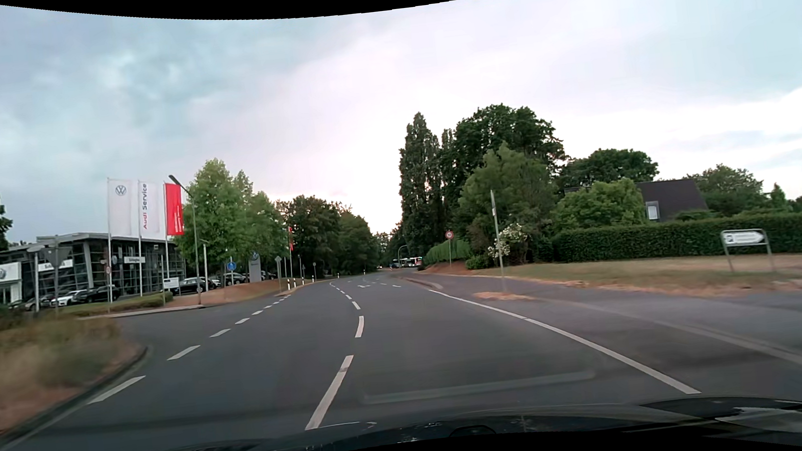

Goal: Follow the waypoints while adhering to traffic rules and regulations

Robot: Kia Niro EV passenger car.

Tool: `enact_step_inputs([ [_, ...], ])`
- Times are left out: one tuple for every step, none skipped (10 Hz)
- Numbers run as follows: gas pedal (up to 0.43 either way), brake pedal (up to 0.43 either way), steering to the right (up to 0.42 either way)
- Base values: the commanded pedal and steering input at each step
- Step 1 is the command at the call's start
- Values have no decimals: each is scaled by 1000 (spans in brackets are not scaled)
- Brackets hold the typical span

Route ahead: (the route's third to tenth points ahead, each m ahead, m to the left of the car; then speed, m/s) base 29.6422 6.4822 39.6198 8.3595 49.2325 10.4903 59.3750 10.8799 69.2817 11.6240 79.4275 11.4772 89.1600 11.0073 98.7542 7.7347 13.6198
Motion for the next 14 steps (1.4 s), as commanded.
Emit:
enact_step_inputs([
  [67,0,-41],
  [67,0,-41],
  [67,0,-41],
  [67,0,-41],
  [67,0,-42],
  [67,0,-42],
  [67,0,-42],
  [67,0,-42],
  [67,0,-43],
  [67,0,-43],
  [67,0,-42],
  [67,0,-42],
  [67,0,-41],
  [67,0,-39],
])
